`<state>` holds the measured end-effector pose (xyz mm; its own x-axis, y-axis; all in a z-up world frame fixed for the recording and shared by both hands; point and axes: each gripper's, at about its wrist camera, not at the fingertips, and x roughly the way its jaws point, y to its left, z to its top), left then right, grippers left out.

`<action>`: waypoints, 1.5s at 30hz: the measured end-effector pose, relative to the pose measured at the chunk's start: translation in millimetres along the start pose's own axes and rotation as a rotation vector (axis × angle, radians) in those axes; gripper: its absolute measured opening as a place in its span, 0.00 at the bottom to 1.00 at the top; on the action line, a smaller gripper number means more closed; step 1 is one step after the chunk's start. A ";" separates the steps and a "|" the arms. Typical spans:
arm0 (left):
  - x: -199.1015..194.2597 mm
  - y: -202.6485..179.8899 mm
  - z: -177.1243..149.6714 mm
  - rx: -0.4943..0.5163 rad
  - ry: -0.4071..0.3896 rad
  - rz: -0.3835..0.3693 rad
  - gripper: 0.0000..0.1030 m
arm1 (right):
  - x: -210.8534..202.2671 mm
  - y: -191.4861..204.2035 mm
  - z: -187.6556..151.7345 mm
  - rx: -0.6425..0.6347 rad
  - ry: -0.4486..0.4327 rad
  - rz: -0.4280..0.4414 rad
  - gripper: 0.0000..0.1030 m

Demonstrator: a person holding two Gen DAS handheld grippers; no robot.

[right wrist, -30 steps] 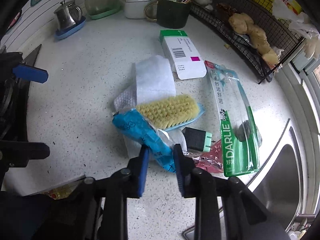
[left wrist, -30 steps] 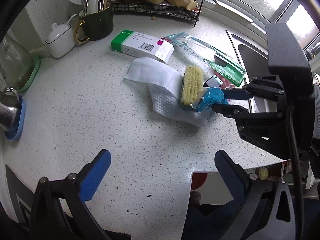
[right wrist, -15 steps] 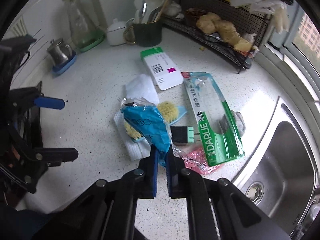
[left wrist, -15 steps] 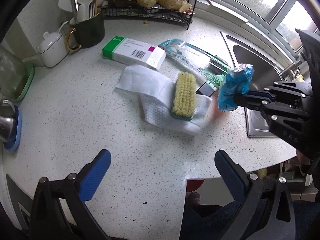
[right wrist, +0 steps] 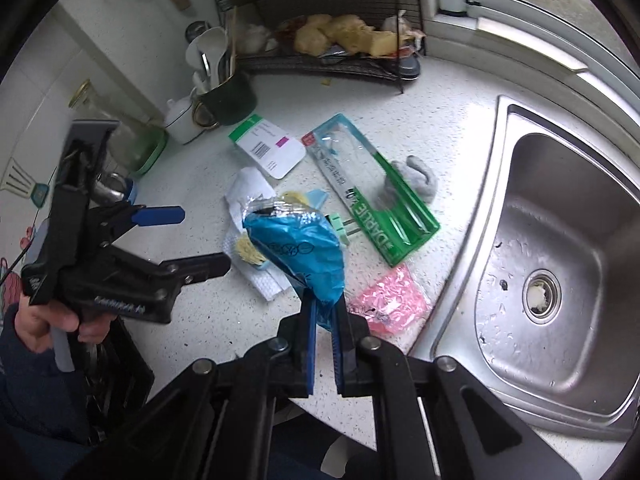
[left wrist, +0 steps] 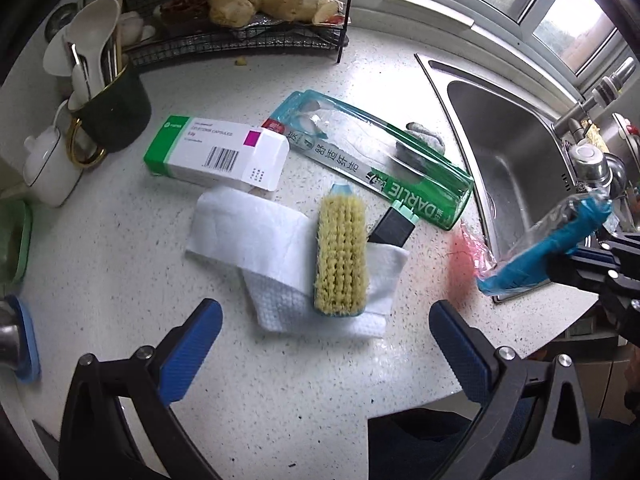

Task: Collect trash
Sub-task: 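Grasp the yellow scrub brush with white cloth using the left gripper while the right holds the bag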

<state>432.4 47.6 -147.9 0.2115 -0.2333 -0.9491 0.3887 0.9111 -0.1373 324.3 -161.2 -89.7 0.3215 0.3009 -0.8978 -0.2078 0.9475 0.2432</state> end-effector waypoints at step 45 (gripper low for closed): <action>4.5 -4.5 11.5 0.060 0.014 -0.084 0.27 | 7.3 -9.4 -2.3 0.092 -0.031 0.019 0.06</action>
<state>441.9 38.5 -148.3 0.1634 -0.3033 -0.9388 0.4579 0.8662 -0.2001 326.5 -168.1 -99.4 0.3470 0.3212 -0.8812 -0.1286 0.9470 0.2945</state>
